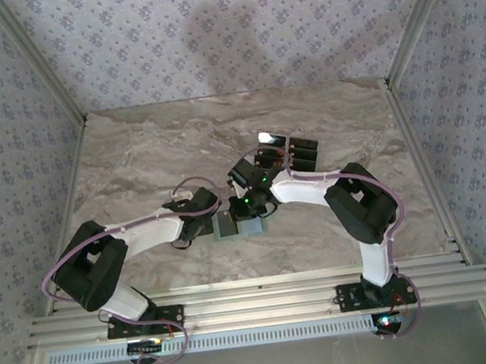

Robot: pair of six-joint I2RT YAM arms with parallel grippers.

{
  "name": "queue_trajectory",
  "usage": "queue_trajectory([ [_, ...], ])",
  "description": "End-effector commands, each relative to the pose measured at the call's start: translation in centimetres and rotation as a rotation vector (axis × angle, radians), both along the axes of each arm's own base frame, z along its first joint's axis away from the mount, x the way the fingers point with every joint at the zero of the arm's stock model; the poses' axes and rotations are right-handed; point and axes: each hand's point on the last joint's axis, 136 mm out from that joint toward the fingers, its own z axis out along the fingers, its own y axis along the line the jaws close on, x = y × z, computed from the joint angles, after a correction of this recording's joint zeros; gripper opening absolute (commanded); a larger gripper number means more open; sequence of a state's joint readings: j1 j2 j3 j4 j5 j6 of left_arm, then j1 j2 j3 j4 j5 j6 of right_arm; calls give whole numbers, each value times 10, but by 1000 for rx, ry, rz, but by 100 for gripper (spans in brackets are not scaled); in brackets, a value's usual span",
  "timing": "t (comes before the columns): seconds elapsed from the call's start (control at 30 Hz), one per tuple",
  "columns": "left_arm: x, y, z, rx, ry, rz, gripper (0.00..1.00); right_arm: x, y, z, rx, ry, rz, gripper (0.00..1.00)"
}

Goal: Put the credit cards into the card holder

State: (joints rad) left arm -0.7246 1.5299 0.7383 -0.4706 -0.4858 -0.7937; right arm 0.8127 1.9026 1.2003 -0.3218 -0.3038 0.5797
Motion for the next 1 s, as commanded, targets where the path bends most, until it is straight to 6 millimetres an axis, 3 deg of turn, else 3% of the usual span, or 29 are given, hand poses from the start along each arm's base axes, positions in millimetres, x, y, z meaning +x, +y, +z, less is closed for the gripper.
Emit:
queue_trajectory([
  [0.0,-9,2,-17,2,54,-12,100,-5,2,-8,-8,28,-1,11],
  [0.07,-9,2,-17,1,54,-13,100,-13,-6,-20,-33,54,-3,12],
  [0.4,-9,0,-22,-3,62,-17,100,-20,6,-22,-14,70,21,11],
  [0.53,-10,0,-22,-3,64,-18,100,-12,16,-1,25,32,23,11],
  [0.8,-12,1,-23,-5,63,-15,100,-6,5,18,27,-11,-3,11],
  [0.97,-12,1,-25,-5,66,-15,100,-13,-8,0,-14,21,-11,11],
])
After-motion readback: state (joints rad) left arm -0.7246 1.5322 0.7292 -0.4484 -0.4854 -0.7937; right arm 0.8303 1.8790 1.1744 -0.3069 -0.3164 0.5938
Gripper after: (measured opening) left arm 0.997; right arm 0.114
